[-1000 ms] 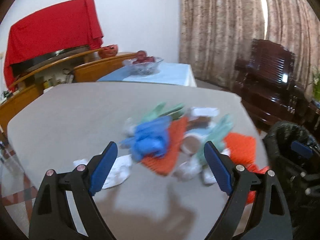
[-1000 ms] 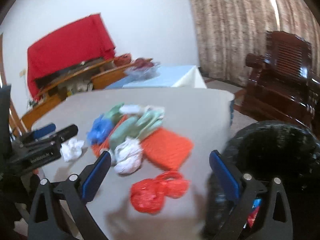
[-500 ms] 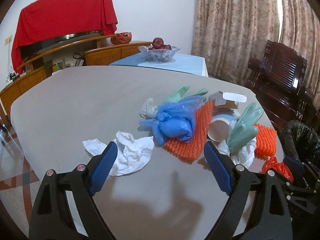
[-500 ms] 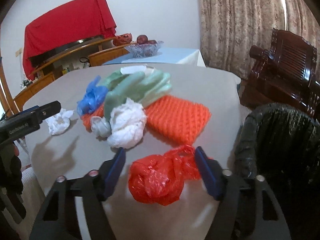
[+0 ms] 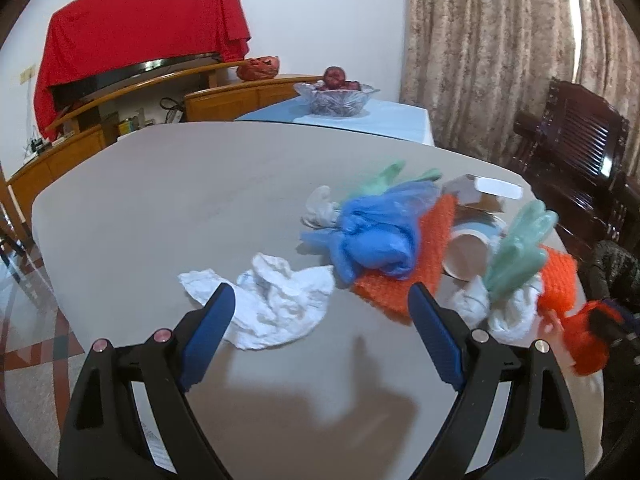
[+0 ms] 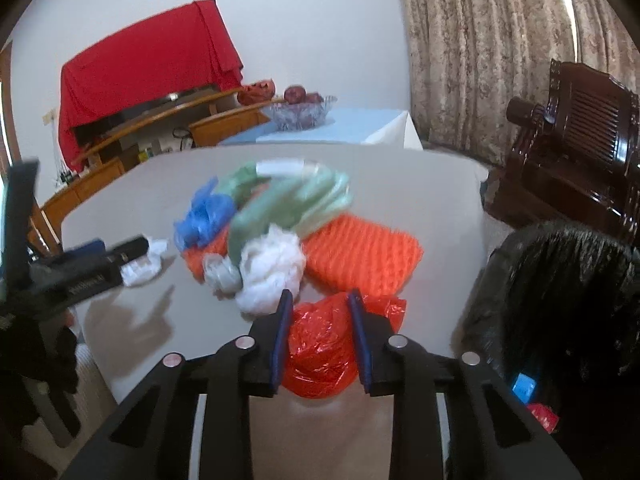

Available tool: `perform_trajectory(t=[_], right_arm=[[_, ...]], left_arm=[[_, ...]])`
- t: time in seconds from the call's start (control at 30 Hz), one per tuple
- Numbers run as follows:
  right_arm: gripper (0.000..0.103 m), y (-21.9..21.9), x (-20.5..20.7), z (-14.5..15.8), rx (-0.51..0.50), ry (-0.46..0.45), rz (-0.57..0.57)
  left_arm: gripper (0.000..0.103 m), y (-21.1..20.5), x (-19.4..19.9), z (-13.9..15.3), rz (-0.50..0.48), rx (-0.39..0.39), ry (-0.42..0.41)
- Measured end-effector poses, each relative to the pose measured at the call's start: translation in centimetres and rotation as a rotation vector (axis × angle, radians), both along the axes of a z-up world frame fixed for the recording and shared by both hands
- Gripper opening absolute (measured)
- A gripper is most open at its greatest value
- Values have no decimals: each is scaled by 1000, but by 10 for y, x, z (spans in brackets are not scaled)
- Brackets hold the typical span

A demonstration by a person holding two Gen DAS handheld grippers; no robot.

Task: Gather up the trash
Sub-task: 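Grasp the white tissue with the left tool while the right tool grasps the red plastic bag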

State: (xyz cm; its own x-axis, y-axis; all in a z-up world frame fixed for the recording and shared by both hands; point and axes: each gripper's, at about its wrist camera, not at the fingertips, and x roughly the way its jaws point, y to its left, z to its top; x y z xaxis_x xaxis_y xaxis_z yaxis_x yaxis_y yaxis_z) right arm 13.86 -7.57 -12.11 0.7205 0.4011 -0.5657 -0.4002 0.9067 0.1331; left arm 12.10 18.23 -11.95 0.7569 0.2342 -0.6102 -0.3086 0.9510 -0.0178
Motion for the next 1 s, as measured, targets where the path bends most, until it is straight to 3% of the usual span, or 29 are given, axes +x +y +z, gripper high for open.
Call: perform_trajectory(t=[0.27, 0.5, 0.57, 0.63, 0.73, 0.83, 1.0], right_arm=[[28, 2, 18, 16, 7, -35, -16], [28, 9, 27, 11, 4, -19, -15], [28, 11, 27, 10, 1, -13, -11], [28, 12, 27, 9, 0, -8, -7], [28, 13, 26, 9, -3, -8, 1], [28, 12, 24, 12, -6, -15, 3], [28, 7, 22, 20, 12, -28, -6]], left_arm=[[86, 29, 26, -12, 61, 13, 40], [86, 51, 39, -37, 102, -53, 115], [76, 53, 42, -40, 96, -74, 123], [55, 53, 43, -41, 83, -88, 127], [34, 52, 43, -43, 65, -105, 129], [22, 45, 40, -36, 47, -93, 106], [18, 26, 33, -14, 0, -67, 47]])
